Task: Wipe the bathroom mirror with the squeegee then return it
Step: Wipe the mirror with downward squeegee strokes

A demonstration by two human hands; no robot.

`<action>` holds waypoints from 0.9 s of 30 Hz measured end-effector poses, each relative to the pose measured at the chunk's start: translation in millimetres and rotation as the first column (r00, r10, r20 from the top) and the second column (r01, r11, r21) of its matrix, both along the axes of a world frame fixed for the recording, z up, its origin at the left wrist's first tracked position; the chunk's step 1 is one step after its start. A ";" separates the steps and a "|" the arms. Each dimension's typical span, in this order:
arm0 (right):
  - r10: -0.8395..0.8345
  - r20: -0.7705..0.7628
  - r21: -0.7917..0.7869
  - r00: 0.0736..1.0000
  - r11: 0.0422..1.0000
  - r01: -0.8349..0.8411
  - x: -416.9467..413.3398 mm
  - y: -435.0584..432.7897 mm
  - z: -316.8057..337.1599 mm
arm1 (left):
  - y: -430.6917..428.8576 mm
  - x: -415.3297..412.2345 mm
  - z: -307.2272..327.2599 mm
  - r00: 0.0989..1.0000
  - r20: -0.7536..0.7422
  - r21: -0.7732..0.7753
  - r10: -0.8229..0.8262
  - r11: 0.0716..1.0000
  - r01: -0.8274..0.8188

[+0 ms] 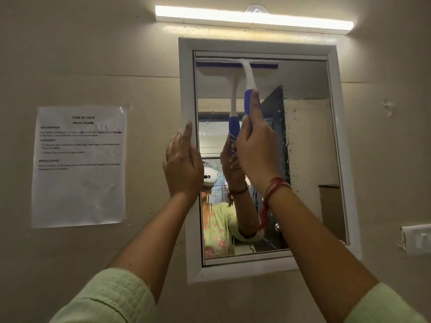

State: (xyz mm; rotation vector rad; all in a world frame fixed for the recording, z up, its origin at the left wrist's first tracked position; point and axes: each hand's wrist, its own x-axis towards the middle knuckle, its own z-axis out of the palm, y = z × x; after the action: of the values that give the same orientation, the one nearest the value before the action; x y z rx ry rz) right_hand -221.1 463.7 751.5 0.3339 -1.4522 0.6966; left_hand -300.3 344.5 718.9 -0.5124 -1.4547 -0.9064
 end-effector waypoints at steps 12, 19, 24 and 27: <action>0.056 0.012 -0.016 0.998 0.998 -0.055 -1.2 -2.4 -31.5 | 0.5 -2.6 0.0 0.999 -0.010 -0.008 0.037 0.999 -0.037; 0.043 0.016 -0.008 0.999 0.999 -0.043 -5.0 -0.9 -63.2 | -1.6 0.0 0.0 1.000 -0.017 -0.014 -0.005 1.000 0.004; 0.025 0.027 0.006 0.999 1.000 -0.025 -2.5 3.8 -74.9 | -1.7 0.0 0.3 1.000 -0.003 -0.022 0.002 1.000 -0.002; 0.034 0.024 -0.001 0.999 0.999 -0.034 -0.6 3.3 -45.6 | -1.4 -0.2 -0.5 1.000 -0.005 -0.017 0.008 1.000 -0.008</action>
State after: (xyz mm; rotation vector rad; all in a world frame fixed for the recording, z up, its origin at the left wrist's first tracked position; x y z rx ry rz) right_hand -221.7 467.0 705.9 0.3517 -1.4720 0.7301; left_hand -300.5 343.1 718.5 -0.5205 -1.4599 -0.8864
